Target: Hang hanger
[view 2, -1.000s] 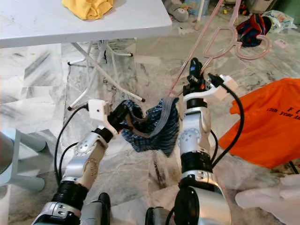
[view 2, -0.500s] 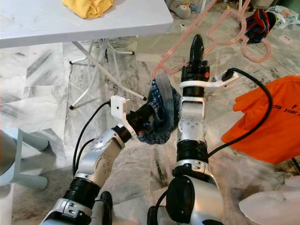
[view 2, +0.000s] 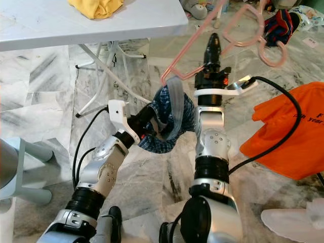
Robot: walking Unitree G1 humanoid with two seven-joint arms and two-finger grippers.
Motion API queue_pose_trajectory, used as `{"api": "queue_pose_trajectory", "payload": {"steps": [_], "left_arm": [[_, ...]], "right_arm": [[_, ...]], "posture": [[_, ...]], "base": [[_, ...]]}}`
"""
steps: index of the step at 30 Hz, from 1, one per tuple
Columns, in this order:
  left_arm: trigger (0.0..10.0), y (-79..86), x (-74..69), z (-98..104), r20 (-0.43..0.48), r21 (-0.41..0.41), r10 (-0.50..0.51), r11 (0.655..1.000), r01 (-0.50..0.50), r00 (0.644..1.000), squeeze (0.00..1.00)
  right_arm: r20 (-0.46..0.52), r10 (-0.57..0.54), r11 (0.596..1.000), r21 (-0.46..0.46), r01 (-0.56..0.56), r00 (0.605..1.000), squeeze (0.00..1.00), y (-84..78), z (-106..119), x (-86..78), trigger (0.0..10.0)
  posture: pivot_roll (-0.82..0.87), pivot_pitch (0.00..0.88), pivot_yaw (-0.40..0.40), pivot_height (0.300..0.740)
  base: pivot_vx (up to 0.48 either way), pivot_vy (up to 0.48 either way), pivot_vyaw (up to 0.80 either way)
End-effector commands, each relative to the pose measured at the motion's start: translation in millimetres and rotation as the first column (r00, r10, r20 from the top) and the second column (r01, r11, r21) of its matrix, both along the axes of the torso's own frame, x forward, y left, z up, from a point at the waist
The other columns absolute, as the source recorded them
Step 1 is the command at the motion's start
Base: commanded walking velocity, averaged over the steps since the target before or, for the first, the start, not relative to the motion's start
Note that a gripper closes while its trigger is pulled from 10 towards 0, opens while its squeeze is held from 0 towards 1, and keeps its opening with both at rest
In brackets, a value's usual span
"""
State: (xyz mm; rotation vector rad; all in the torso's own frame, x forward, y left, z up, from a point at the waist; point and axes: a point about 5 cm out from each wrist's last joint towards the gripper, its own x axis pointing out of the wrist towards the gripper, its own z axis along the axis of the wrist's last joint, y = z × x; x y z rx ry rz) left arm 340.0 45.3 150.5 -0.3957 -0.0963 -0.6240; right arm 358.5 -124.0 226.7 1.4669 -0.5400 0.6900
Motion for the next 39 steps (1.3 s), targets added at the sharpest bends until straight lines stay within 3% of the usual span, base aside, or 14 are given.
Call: {"api": "queue_pose_trajectory", "payload": {"steps": [1, 5, 8, 11, 12, 16, 17, 18, 21, 26, 29, 32, 36, 39], "left_arm": [[0.0, -8.4, 0.2, 3, 0.005, -0.006, -0.009, 1.000, 0.009, 1.000, 0.00], [0.0, -20.2, -1.1, 12, 0.040, -0.035, -0.060, 0.998, 0.061, 0.997, 0.00], [0.0, -32.0, -4.2, 19, 0.053, -0.052, -0.112, 0.992, 0.115, 0.992, 0.00], [0.0, -44.3, -7.5, 22, 0.045, -0.078, -0.163, 0.983, 0.166, 0.986, 0.00], [0.0, -44.3, -7.5, 22, 0.045, -0.078, -0.163, 0.983, 0.166, 0.986, 0.00], [0.0, -69.8, -20.6, 25, 0.040, -0.106, -0.296, 0.948, 0.299, 0.954, 0.00], [0.0, -72.4, -21.9, 26, 0.029, -0.143, -0.303, 0.942, 0.304, 0.953, 0.00], [0.0, -68.7, -15.6, 28, -0.023, -0.215, -0.264, 0.943, 0.253, 0.964, 0.00], [0.0, -63.3, -11.4, 30, -0.013, -0.207, -0.249, 0.948, 0.241, 0.968, 0.00], [0.0, -52.3, -6.5, 35, -0.020, -0.266, -0.202, 0.945, 0.190, 0.979, 0.00], [0.0, -41.4, 0.6, 38, -0.021, -0.278, -0.140, 0.952, 0.129, 0.990, 0.00], [0.0, -20.3, 15.2, 44, -0.041, -0.310, -0.046, 0.950, 0.031, 0.998, 0.00], [0.0, -12.4, 20.7, 48, -0.050, -0.326, -0.022, 0.945, 0.004, 0.999, 0.00], [0.0, -11.3, 21.6, 49, -0.060, -0.333, -0.021, 0.943, -0.001, 0.998, 0.00]], "right_arm": [[-0.058, 0.125, 0.987, 0.111, -0.118, 0.990, 0.00, 44.2, -20, -13.5, 10.0], [-0.042, 0.221, 0.975, -0.002, -0.222, 0.974, 0.00, 53.2, -29, -29.2, 10.0], [-0.041, 0.241, 0.969, -0.040, -0.243, 0.970, 0.00, 54.3, -31, -34.5, 10.0], [-0.014, 0.267, 0.964, -0.018, -0.267, 0.964, 0.00, 57.1, -26, -39.5, 10.0], [-0.014, 0.267, 0.964, -0.018, -0.267, 0.964, 0.00, 57.1, -26, -39.5, 10.0], [0.013, 0.177, 0.979, -0.103, -0.174, 0.984, 0.00, 66.1, -18, -35.0, 10.0], [0.025, 0.157, 0.980, -0.126, -0.152, 0.987, 0.00, 68.3, -15, -34.1, 10.0], [0.026, 0.122, 0.982, -0.147, -0.117, 0.992, 0.00, 68.0, -11, -31.3, 10.0], [0.076, 0.081, 0.967, -0.249, -0.060, 0.994, 0.00, 69.9, -2, -30.6, 10.0], [0.115, 0.057, 0.968, -0.250, -0.026, 0.992, 0.00, 68.1, 11, -30.3, 10.0], [0.103, 0.045, 0.966, -0.256, -0.017, 0.994, 0.00, 67.1, 7, -30.2, 10.0], [0.063, 0.044, 0.962, -0.273, -0.025, 0.997, 0.00, 62.2, -8, -34.7, 10.0], [0.051, 0.023, 0.951, -0.310, -0.006, 0.998, 0.00, 58.0, -17, -36.5, 10.0], [0.042, -0.125, 0.890, -0.436, 0.131, 0.991, 0.00, 49.9, -25, -29.6, 10.0]], "posture": [[0.08, 0.262, -0.082, 0.740], [0.07, 0.260, -0.076, 0.740], [0.07, 0.259, -0.070, 0.740], [0.06, 0.258, -0.066, 0.740], [0.06, 0.258, -0.066, 0.740], [0.06, 0.258, -0.056, 0.740], [0.06, 0.258, -0.055, 0.740], [0.06, 0.259, -0.053, 0.740], [0.06, 0.260, -0.051, 0.740], [0.06, 0.257, -0.053, 0.740], [0.06, 0.256, -0.057, 0.740], [0.07, 0.254, -0.061, 0.740], [0.07, 0.253, -0.062, 0.740], [0.07, 0.251, -0.059, 0.740]], "base": [[0.000, 0.000, 0.00], [0.000, 0.000, 0.00], [0.000, 0.000, 0.00], [0.000, 0.000, 0.00], [0.000, 0.000, 0.00], [0.000, 0.000, 0.00], [0.000, 0.000, 0.00], [0.000, 0.000, 0.00], [0.000, 0.000, 0.00], [0.000, 0.000, 0.00], [0.000, 0.000, 0.00], [0.000, 0.000, 0.00], [0.000, 0.000, 0.00], [0.000, 0.000, 0.00]]}}
